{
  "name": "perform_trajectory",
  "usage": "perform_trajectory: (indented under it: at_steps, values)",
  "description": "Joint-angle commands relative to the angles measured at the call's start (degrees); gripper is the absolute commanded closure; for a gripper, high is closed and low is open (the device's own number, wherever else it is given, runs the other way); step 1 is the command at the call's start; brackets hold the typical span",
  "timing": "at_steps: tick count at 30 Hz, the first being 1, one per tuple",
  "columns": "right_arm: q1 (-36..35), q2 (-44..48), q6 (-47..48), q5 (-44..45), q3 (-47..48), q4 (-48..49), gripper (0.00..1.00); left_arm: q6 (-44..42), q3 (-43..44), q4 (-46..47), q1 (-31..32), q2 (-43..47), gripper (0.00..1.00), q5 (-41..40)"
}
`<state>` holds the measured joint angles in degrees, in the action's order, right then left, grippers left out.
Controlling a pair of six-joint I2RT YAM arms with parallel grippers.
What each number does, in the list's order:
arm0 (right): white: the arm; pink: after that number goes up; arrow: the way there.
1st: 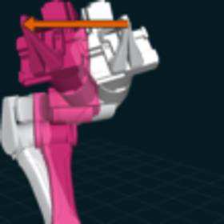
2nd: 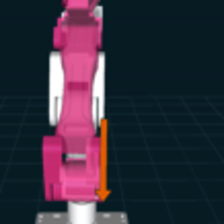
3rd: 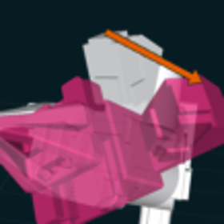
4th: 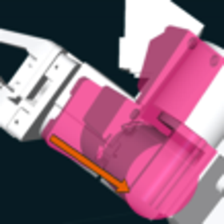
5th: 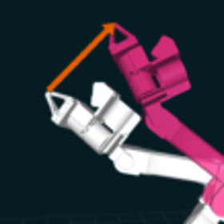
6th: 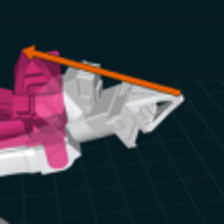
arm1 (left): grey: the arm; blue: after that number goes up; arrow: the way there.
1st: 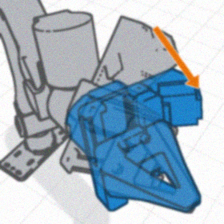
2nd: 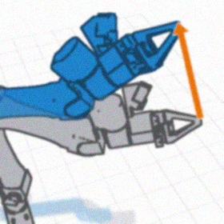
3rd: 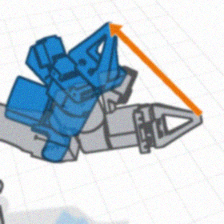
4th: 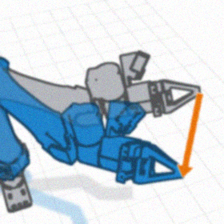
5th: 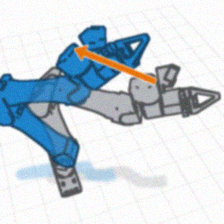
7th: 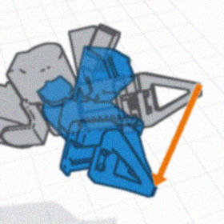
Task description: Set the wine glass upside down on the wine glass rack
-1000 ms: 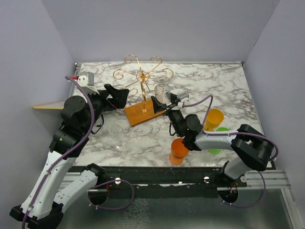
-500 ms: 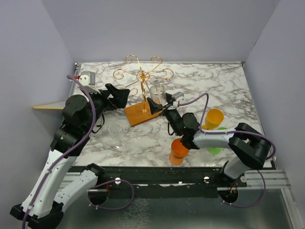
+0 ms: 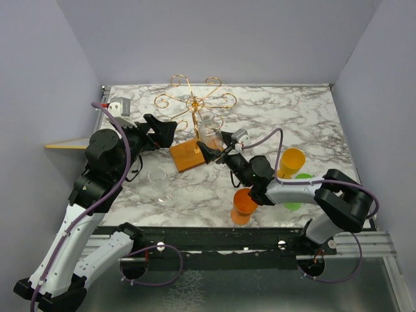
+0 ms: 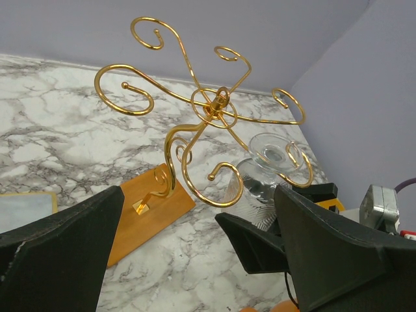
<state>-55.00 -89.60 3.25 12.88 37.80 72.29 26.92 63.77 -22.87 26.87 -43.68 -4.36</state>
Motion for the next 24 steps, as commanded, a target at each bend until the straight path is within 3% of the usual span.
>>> perform_trajectory:
  at_steps: [1,13,24]
  values:
    - [-0.02,4.14,-0.83,-4.27,-2.07,3.56,0.99,-0.8,0.59,-0.76,0.28,0.07,0.01,0.97]
    - [0.0,8.99,-0.43,-4.78,-5.72,3.07,0.99,-1.27,0.91,-1.4,0.28,0.67,0.01,0.73]
    - [-0.02,10.07,-0.83,0.7,-7.29,5.7,0.99,-1.34,1.0,-1.81,0.27,0.96,0.01,0.41]
